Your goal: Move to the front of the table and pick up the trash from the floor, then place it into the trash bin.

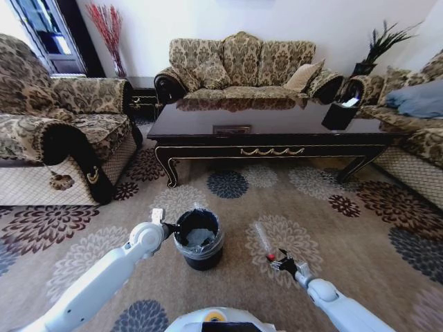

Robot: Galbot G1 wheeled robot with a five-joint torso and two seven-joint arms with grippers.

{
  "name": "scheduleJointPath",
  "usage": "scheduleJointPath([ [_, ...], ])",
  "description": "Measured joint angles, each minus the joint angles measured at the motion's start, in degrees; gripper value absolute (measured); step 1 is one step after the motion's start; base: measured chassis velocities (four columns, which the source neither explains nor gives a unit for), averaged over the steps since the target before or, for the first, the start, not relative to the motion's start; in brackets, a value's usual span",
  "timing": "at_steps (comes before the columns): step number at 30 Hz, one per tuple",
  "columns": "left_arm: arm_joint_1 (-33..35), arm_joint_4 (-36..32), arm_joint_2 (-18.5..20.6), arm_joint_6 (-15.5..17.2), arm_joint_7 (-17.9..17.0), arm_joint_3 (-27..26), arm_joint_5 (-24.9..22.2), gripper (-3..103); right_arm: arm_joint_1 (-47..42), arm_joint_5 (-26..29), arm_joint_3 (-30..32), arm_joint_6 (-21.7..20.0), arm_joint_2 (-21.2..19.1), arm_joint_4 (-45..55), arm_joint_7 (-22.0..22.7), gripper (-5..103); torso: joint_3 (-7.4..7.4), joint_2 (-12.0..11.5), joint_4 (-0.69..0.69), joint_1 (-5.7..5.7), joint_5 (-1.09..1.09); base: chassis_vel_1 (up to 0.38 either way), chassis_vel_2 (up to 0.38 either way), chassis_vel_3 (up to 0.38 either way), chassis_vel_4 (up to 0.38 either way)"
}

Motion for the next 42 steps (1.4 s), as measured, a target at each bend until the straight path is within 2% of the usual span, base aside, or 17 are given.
scheduleJointPath([
  [3, 0.06, 0.33, -0.06, -0.01, 0.18, -0.07, 0.16, 4, 0.08, -0.02, -0.14, 0.10, -0.06, 0.06, -0.04, 60, 0.00, 0.00, 0.00, 0.00, 0.00, 0.000, 0.000, 0.000, 0.000],
  [5, 0.07, 0.44, -0.20, 0.00, 0.20, -0.08, 0.27, 4, 0.06, -0.02, -0.30, 0.13, -0.17, 0.14, -0.07, 60, 0.00, 0.00, 0.01, 0.00, 0.00, 0.000, 0.000, 0.000, 0.000],
  [8, 0.10, 0.50, -0.69, 0.00, 0.23, -0.09, 0.32, 4, -0.08, -0.42, -0.50, 0.42, -0.25, 0.12, -0.21, 44, 0.00, 0.00, -0.01, 0.00, 0.00, 0.000, 0.000, 0.000, 0.000],
  [9, 0.10, 0.50, -0.69, 0.00, 0.23, -0.09, 0.32, 4, -0.08, -0.42, -0.50, 0.42, -0.25, 0.12, -0.21, 44, 0.00, 0.00, -0.01, 0.00, 0.00, 0.000, 0.000, 0.000, 0.000],
  [11, 0.21, 0.49, -0.81, -0.01, 0.23, -0.09, 0.37, 4, -0.23, -0.75, -0.45, 0.47, -0.24, 0.17, -0.36, 33, 0.00, 0.00, -0.01, 0.00, -0.01, 0.000, 0.000, 0.000, 0.000],
  [13, 0.39, 0.45, -0.83, 0.00, 0.23, -0.10, 0.50, 4, -0.22, -1.15, -0.08, 0.48, -0.14, 0.24, -0.56, 30, 0.00, 0.00, 0.00, 0.00, 0.00, 0.000, 0.000, 0.000, 0.000],
  [23, 0.96, -0.32, -0.73, 0.00, 0.21, -0.18, 0.66, 4, -1.75, -1.37, 1.87, 0.51, -0.46, 1.89, -0.52, 30, 0.00, 0.00, 0.00, 0.00, 0.00, 0.000, 0.000, 0.000, 0.000],
  [30, 0.28, -0.26, -0.79, 0.00, 0.04, 0.80, 0.98, 4, -6.49, -0.26, 6.57, 0.66, -1.90, 7.60, -0.49, 30, 0.00, 0.00, -0.02, 0.00, 0.00, 0.000, 0.000, 0.000, 0.000],
  [33, -1.47, 0.51, -1.71, 0.00, -0.85, 3.14, 1.16, 4, -9.79, 1.22, 10.44, 0.77, -3.08, 12.36, -0.60, 30, 0.00, 0.00, 0.04, 0.00, 0.00, 0.000, 0.000, 0.000, 0.000],
  [41, -8.37, 2.65, -4.40, -0.01, -2.79, 11.33, 0.82, 4, -17.15, 3.56, 19.17, 1.05, -5.22, 21.70, -0.72, 30, 0.00, 0.00, -0.01, 0.00, -0.01, 0.000, 0.000, 0.000, 0.000],
  [42, -10.26, 3.36, -5.08, -0.01, -3.29, 13.68, 0.56, 4, -19.91, 4.04, 21.68, 1.06, -5.66, 24.87, -0.98, 30, 0.00, 0.00, 0.00, 0.00, 0.00, 0.000, 0.000, 0.000, 0.000],
])
